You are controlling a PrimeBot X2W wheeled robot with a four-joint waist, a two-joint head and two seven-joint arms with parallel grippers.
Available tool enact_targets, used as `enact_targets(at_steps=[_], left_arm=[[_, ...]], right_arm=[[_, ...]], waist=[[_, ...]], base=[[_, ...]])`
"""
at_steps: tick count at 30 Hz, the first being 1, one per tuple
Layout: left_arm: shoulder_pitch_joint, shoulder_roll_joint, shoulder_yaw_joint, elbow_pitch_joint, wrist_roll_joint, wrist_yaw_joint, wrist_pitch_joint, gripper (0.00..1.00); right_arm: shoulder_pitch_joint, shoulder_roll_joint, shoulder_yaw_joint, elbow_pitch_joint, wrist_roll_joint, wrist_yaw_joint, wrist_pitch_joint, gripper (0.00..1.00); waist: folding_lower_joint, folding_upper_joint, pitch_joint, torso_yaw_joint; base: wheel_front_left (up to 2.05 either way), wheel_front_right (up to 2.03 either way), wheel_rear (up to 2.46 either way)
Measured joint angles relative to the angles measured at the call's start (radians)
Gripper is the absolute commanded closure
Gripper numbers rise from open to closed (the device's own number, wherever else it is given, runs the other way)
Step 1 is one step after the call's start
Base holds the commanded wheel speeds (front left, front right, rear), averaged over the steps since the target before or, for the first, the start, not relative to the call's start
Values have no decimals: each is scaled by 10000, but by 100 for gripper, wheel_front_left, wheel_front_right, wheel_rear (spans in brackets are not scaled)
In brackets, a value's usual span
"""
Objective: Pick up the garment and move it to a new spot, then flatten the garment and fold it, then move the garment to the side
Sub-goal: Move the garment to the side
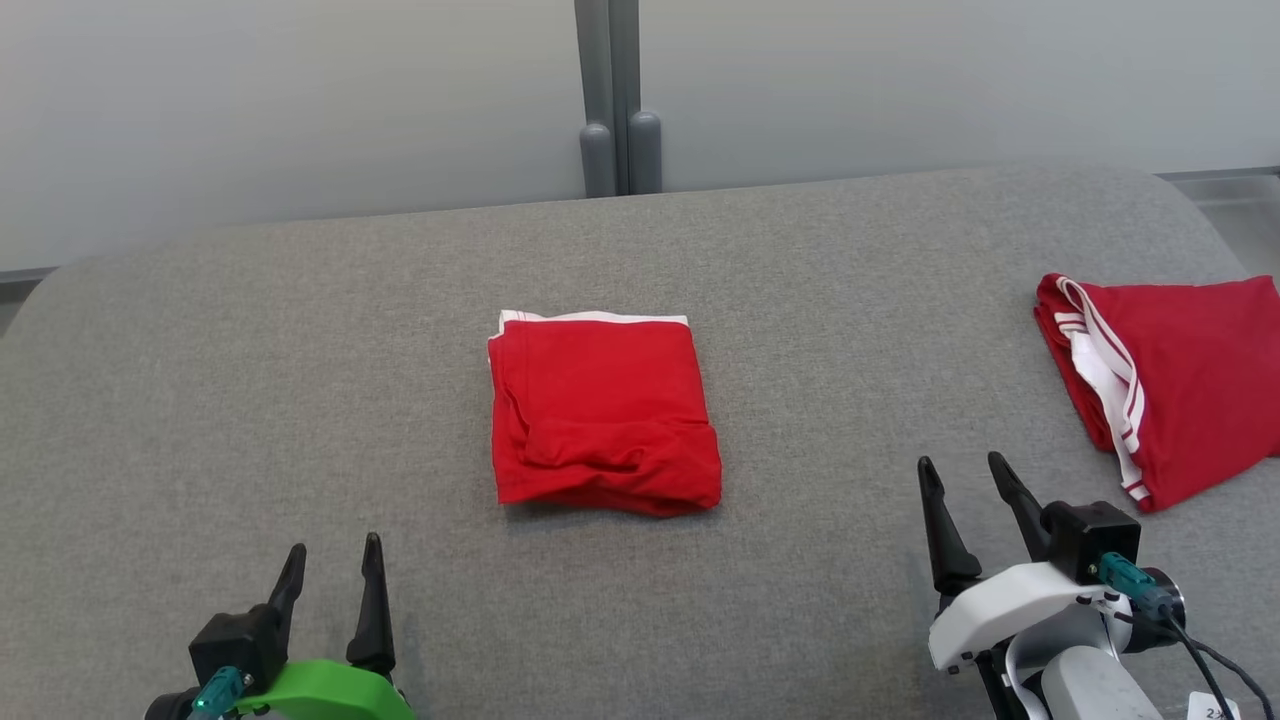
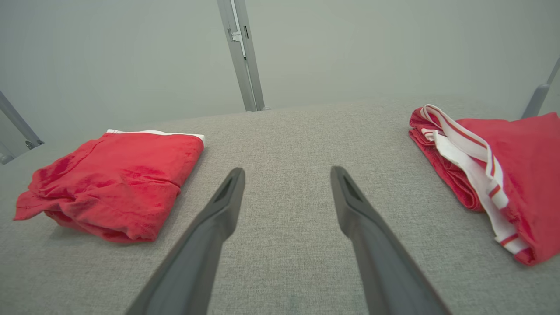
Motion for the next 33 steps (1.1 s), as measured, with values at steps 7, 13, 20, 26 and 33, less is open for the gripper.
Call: enact_targets(at_steps=[7, 13, 20, 26, 33], left_arm=[[-161, 0, -608, -247, -155, 0, 0, 0], [-527, 0, -1114, -299, -267, 6, 0, 0], [-890, 0, -1674, -360, -502, 150, 0, 0], [-976, 8, -1814, -382, -637, 228, 0, 0], [-1084, 10, -2000, -458, -748, 303, 0, 0]], right_arm=[[-128, 4, -102, 84, 17, 0, 0, 0], [-728, 6, 4, 470, 255, 0, 0, 0], [-1812, 12, 339, 1383, 706, 0, 0, 0], [-2712, 25, 627, 2491, 961, 0, 0, 0], [-3572, 10, 332, 3933, 1170, 0, 0, 0]], waist=[[0, 0, 370, 404], [0, 0, 863, 882], [0, 0, 1500, 1839], [0, 0, 1953, 2684], [0, 0, 2393, 3419]], base=[[0, 0, 0], [0, 0, 0], [0, 0, 0], [0, 0, 0], [0, 0, 0]])
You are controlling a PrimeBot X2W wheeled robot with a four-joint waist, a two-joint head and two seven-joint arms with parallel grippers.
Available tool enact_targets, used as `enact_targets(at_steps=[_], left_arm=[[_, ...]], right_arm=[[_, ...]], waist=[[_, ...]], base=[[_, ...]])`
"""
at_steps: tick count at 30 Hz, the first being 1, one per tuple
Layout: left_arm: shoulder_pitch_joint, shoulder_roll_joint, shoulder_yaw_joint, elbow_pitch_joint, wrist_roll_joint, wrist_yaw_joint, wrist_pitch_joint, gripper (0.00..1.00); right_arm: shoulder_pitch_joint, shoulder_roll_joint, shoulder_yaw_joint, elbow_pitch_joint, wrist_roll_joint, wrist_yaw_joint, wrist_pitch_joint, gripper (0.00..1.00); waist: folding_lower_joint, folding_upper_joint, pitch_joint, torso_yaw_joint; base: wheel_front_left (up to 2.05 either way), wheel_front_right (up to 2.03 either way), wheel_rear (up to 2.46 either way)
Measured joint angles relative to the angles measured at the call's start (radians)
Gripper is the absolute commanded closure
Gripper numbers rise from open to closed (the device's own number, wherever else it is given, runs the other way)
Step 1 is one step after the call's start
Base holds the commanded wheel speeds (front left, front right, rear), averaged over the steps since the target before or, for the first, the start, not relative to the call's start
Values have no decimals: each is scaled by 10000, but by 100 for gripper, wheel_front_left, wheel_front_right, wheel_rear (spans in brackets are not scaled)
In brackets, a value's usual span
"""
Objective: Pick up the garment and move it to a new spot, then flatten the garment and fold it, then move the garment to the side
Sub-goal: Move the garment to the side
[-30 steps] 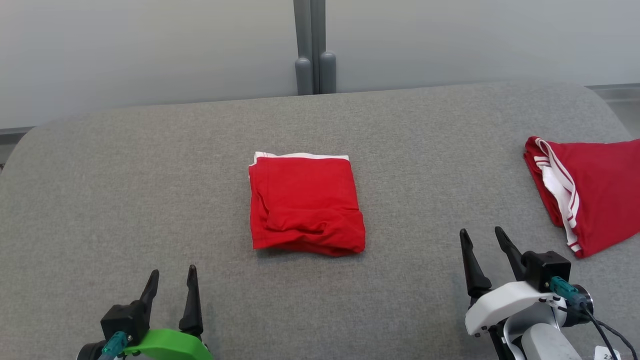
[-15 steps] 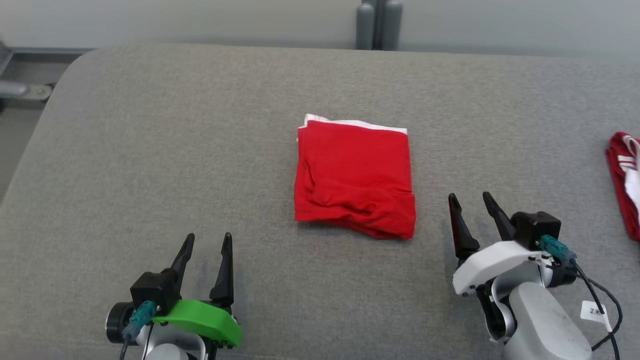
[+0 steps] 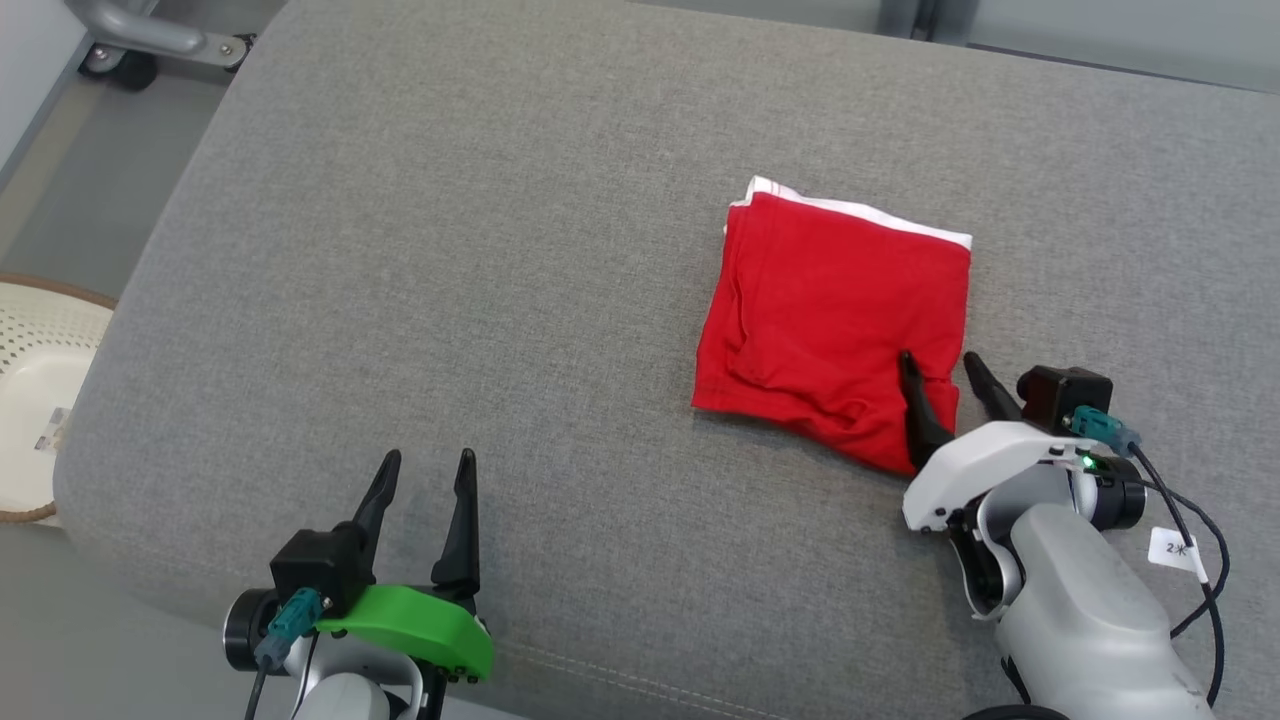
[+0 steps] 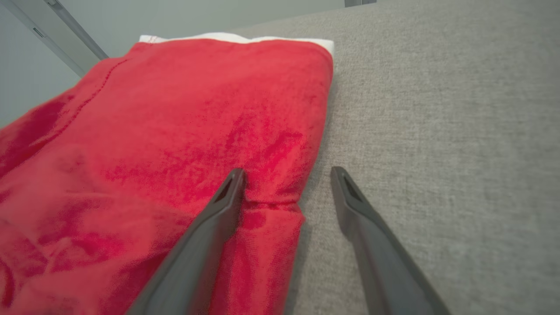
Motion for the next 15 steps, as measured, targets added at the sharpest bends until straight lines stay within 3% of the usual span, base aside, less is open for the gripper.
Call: enact_targets(at_steps=[6, 7, 8, 9, 15], left_arm=[[-7, -2, -17, -35, -38, 19, 0, 0], [-10, -2, -6, -31, -38, 31, 0, 0], [-17, -2, -4, -21, -38, 33, 0, 0], [-27, -2, 8, -10, -38, 35, 0, 0], [-58, -2, 69, -13, 48, 35, 0, 0]], right_arm=[[-633, -56, 173, 685, 602, -8, -33, 1], [-681, -81, 293, 736, 675, -10, -36, 52], [-728, -98, 397, 794, 723, -10, -44, 87], [-739, -100, 504, 844, 842, -10, -46, 100], [-599, -27, 566, 679, 1227, 0, -31, 100]], waist=[[0, 0, 302, 302], [0, 0, 323, 326], [0, 0, 329, 336], [0, 0, 320, 334], [0, 0, 133, 127]], base=[[0, 0, 0], [0, 0, 0], [0, 0, 0], [0, 0, 0], [0, 0, 0]])
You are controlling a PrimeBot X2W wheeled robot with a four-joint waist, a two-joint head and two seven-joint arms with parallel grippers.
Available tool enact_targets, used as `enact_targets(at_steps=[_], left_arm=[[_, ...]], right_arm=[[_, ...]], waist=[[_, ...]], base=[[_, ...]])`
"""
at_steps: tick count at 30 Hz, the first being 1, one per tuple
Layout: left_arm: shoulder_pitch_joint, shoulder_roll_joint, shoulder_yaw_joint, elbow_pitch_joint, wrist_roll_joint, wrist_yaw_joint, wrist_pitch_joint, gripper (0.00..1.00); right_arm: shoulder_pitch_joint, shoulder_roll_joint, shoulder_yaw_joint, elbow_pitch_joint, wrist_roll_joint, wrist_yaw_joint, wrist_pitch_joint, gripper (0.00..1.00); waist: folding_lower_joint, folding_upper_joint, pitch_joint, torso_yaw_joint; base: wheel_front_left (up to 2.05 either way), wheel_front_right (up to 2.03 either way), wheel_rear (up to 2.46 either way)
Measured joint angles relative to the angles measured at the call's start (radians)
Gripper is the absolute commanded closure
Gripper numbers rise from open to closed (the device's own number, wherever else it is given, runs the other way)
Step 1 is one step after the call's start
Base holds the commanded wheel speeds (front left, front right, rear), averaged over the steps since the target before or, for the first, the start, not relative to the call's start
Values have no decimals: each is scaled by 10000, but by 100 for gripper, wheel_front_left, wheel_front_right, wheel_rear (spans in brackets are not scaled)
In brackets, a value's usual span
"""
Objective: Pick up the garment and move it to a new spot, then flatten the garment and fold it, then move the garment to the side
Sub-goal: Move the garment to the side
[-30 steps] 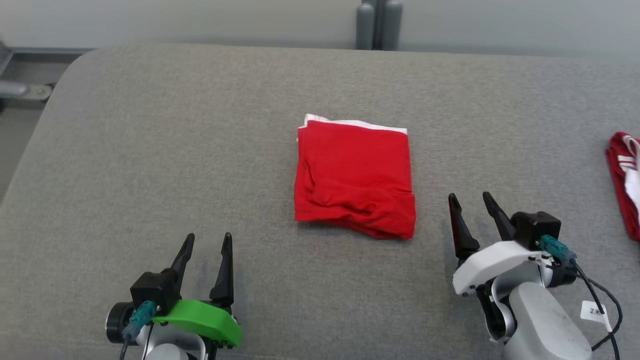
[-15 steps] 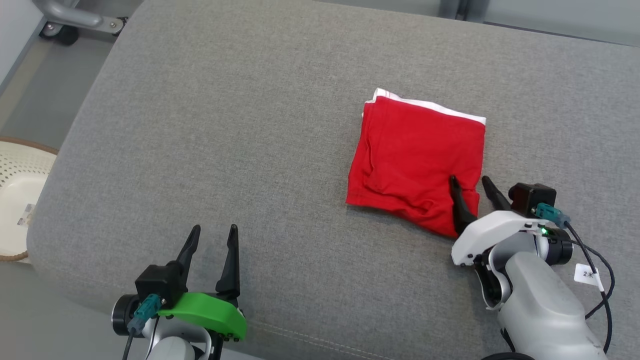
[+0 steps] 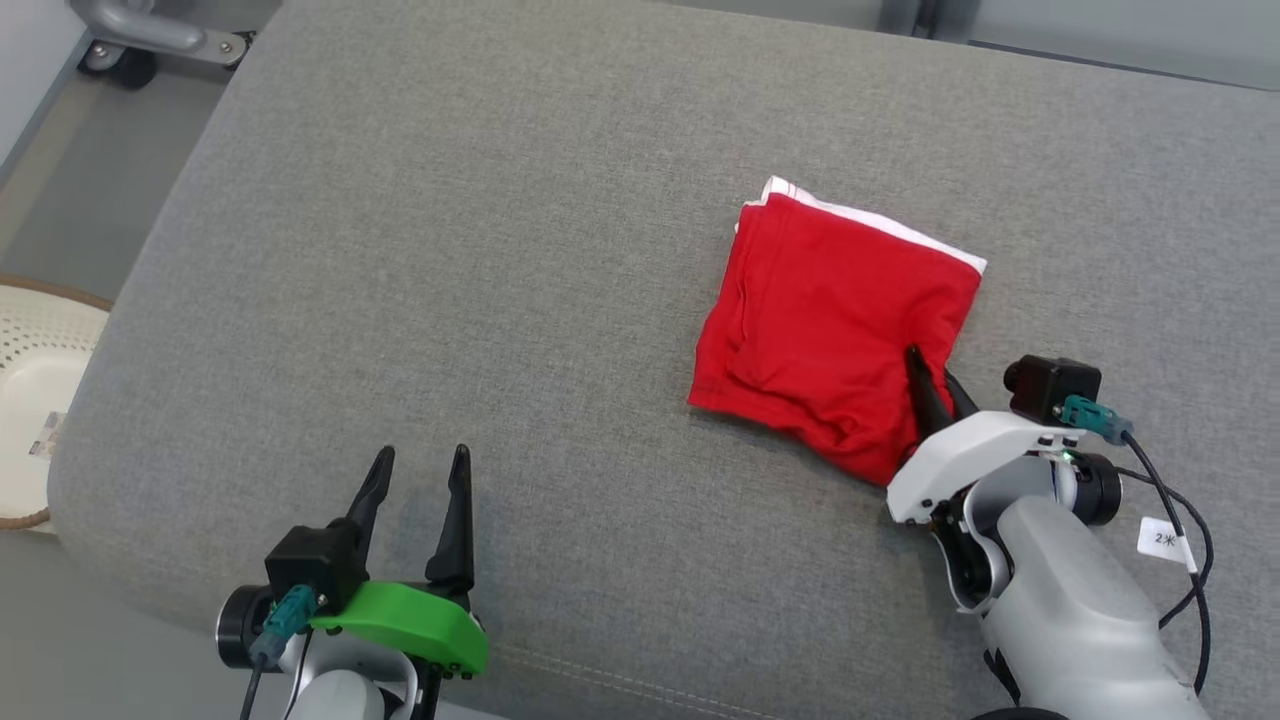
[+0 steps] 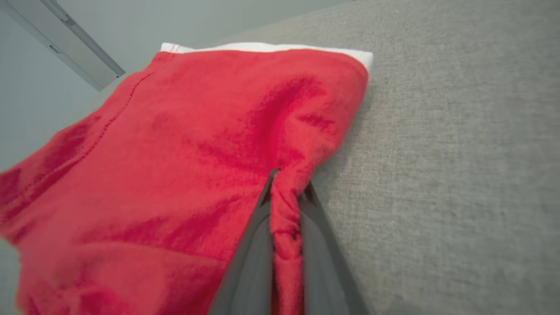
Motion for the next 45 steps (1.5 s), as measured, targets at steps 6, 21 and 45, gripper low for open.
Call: enact_targets(at_steps=[6, 21, 45], left_arm=[[104, -2, 259, 42, 251, -63, 0, 0], [411, -6, 495, 86, 500, -305, 2, 0], [-64, -12, 107, -36, 725, -518, 0, 0]], right_arm=[[797, 40, -226, -591, 25, 8, 13, 100], [2325, 17, -341, -1160, 247, 6, 17, 100], [2521, 12, 834, -1850, 587, 2, 19, 100]], waist=[[0, 0, -309, -581], [0, 0, -1106, -3749], [0, 1, -902, -7503]], base=[[0, 0, 0], [0, 0, 0], [0, 0, 0]])
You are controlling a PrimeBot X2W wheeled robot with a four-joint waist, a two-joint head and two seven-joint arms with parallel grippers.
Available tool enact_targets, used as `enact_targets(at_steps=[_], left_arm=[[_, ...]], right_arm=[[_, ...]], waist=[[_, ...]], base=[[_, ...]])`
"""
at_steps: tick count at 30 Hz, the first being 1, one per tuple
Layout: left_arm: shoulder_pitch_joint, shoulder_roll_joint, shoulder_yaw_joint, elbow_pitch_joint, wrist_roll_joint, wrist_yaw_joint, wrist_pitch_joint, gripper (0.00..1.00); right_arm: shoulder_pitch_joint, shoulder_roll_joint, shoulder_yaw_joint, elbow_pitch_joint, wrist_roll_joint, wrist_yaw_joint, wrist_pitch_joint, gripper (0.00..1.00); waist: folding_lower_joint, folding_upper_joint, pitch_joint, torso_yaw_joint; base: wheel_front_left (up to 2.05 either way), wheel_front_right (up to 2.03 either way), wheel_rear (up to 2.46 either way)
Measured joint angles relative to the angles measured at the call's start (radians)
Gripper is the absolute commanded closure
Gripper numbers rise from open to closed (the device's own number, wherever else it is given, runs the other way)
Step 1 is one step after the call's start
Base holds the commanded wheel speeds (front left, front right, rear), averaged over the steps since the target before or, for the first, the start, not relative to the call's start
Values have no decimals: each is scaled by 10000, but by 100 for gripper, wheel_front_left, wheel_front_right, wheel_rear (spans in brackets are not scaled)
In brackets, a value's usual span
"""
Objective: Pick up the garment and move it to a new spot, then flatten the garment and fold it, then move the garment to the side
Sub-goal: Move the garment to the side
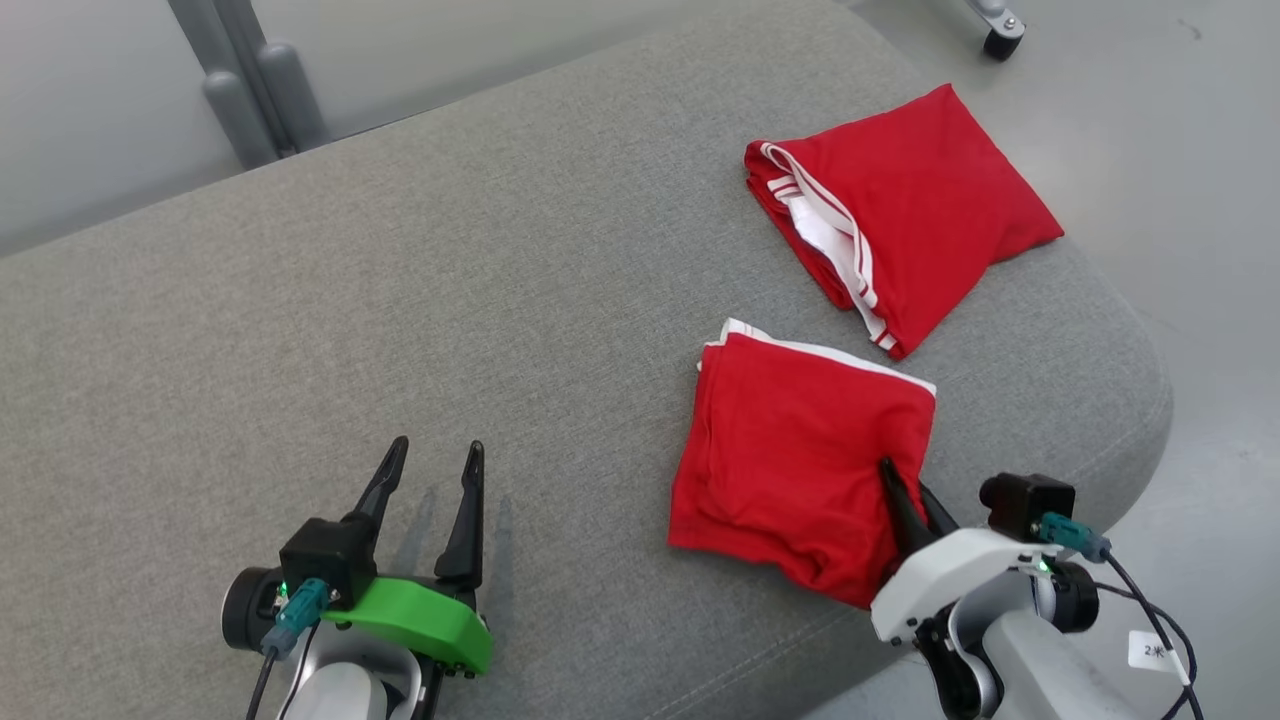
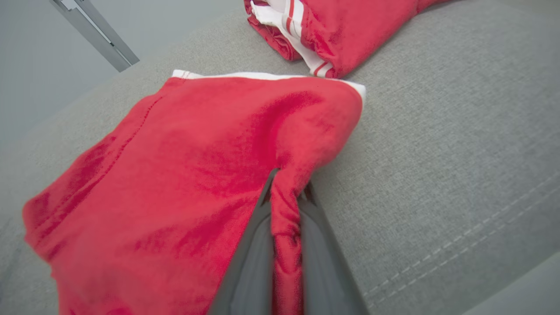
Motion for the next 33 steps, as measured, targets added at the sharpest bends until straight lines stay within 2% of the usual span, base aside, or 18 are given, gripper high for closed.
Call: enact_targets(at_steps=[5, 10, 15, 21, 29, 33], left_arm=[[-117, -2, 2, -10, 27, -23, 0, 0], [-193, 0, 58, -2, 67, -31, 2, 0], [-339, 0, 40, -6, 128, -42, 0, 0], [-565, 0, 61, 12, 253, -75, 0, 0], [-836, 2, 71, -23, 441, -115, 0, 0], [-890, 6, 123, -102, 508, -123, 0, 0]], right_arm=[[-490, -140, 364, -456, -460, -4, 0, 100], [-1672, -744, 1285, -782, -711, 2, 25, 100], [-3185, -2130, 1820, -433, -761, 0, 752, 100], [-4537, -3532, 2226, 581, -675, 2, 1645, 100], [-5742, -4790, 2688, 1778, -535, 4, 2056, 100], [-6185, -5352, 2556, 2374, -546, 6, 2080, 100]], waist=[[0, 0, 170, 205], [0, 0, 371, 566], [0, 0, 613, 977], [0, 0, 959, 1565], [1, 0, 1433, 2489], [1, 0, 1658, 2932]], base=[[0, 0, 0], [0, 0, 0], [0, 0, 0], [0, 0, 0], [0, 0, 0], [0, 0, 0]])
